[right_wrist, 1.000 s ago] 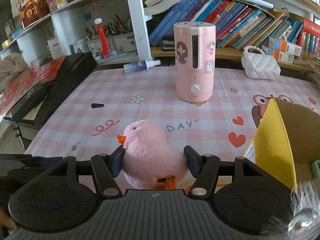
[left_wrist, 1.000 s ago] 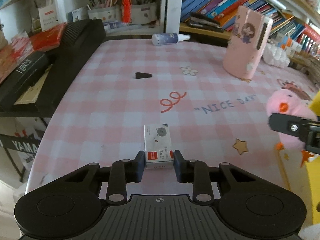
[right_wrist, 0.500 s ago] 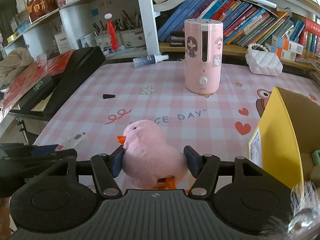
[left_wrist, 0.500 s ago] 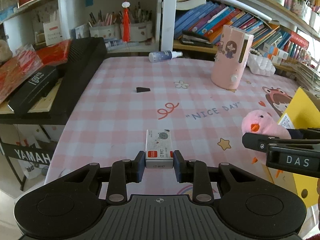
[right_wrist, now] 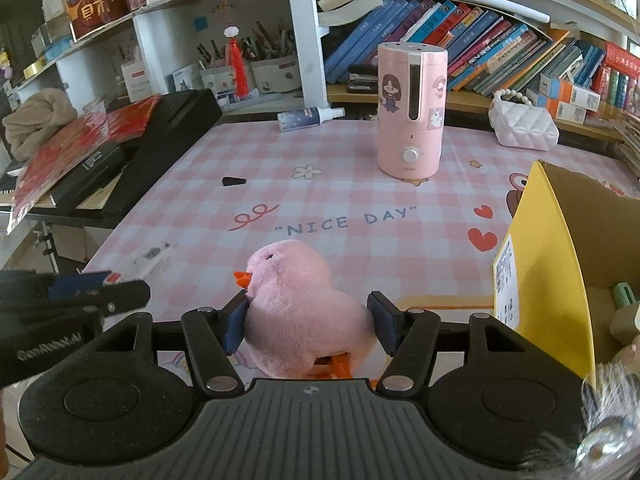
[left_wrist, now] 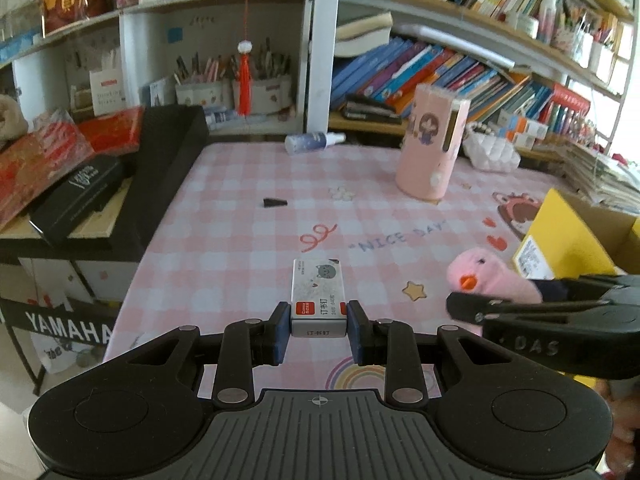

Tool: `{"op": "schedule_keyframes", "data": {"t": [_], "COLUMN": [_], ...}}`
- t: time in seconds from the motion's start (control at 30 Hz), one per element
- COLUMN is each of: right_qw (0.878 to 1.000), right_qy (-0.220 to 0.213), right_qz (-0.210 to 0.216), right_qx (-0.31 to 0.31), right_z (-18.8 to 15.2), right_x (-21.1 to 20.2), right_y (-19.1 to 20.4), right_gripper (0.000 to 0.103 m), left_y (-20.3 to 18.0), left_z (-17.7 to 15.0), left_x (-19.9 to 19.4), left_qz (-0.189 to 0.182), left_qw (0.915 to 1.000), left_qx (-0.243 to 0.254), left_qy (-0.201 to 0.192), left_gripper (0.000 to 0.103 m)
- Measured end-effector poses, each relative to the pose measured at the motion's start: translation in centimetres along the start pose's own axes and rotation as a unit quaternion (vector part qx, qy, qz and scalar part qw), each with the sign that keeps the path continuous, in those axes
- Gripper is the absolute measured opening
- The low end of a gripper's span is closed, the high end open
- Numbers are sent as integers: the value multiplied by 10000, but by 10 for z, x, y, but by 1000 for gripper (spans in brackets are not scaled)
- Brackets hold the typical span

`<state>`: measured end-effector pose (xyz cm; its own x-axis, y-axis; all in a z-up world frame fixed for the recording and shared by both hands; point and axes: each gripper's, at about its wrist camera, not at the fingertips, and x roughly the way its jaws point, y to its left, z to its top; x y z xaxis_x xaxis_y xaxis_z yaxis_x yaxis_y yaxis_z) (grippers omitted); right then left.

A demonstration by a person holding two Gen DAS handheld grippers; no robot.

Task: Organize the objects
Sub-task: 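Lift the chick and white box and carry them to the yellow box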

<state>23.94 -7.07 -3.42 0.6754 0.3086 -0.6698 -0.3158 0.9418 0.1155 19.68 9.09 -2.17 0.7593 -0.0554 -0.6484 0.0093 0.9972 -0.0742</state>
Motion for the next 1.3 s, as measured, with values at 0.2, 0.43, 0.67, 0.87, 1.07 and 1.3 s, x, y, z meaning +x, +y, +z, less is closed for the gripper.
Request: {"op": "schedule_keyframes", "data": {"t": [0.2, 0.43, 0.67, 0.87, 1.07, 1.3], "right_qw": [9999, 9999, 9998, 9995, 9987, 9956], "right_qy": [-96, -132, -143, -166, -152, -187], "right_qz": [15, -52, -132, -196, -294, -560], "right_qx": [-83, -45, 64, 208, 392, 729], "right_z": [-7, -28, -57, -82, -107, -135], "right_x": [-19, -47, -80, -107, -129, -155], "right_y": [13, 29, 46, 57, 61, 55], "right_gripper": [59, 60, 60, 59, 59, 59], "left_y": [2, 2, 4, 1, -3, -19], "left_z": [-8, -31, -56, -76, -93, -108], "left_x": [-25, -58, -95, -120, -137, -147], "left_qz": [-112, -271, -361, -501, -695, -1047], "left_qw": [9997, 9992, 9987, 9979, 9963, 9917], "left_qx": [39, 110, 174, 287, 430, 720], "left_qy": [-192, -279, -313, -297, -249, -198], "left_gripper": [28, 28, 28, 28, 28, 28]}}
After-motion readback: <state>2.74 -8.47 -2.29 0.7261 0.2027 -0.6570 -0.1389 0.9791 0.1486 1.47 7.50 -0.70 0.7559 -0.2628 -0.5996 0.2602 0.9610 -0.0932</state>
